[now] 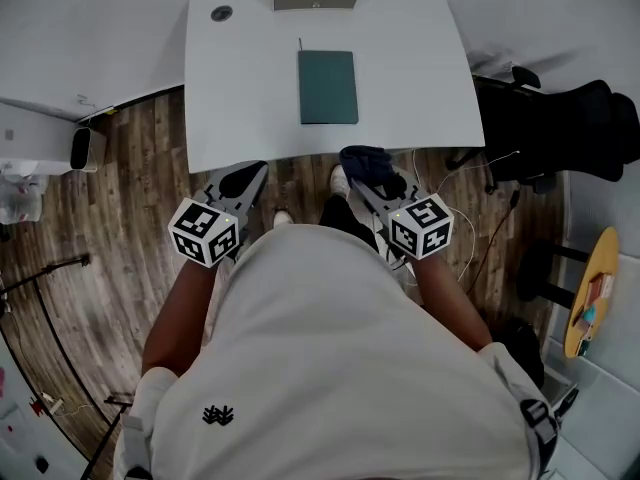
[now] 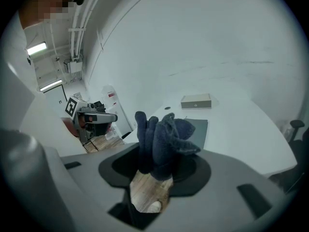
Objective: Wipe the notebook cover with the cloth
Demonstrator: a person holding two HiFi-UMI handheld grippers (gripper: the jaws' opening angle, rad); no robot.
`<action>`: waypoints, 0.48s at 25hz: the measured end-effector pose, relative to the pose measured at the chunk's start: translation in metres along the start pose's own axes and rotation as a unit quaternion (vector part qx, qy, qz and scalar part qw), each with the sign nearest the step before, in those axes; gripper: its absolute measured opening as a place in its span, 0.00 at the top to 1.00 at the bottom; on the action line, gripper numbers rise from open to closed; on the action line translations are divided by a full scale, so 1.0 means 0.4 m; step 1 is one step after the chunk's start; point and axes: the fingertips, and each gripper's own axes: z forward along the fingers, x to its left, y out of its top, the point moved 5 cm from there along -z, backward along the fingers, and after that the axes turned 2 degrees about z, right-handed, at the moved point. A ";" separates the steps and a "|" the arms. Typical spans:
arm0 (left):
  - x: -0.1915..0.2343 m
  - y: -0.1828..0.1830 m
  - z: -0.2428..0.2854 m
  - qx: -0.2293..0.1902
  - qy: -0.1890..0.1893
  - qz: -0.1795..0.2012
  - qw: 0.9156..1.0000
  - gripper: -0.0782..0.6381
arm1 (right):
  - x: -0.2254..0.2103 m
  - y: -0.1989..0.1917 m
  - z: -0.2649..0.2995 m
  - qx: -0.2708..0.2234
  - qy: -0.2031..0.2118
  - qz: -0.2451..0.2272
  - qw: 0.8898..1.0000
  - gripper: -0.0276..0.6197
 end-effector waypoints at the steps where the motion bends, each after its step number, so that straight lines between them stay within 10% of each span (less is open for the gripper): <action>1: -0.001 -0.001 -0.003 -0.002 -0.001 -0.002 1.000 0.88 | 0.009 0.001 -0.004 -0.001 -0.001 -0.003 1.000 0.70; 12: -0.025 -0.003 -0.007 -0.010 -0.019 0.009 1.000 0.88 | 0.046 0.003 -0.032 -0.018 -0.012 -0.008 1.000 0.70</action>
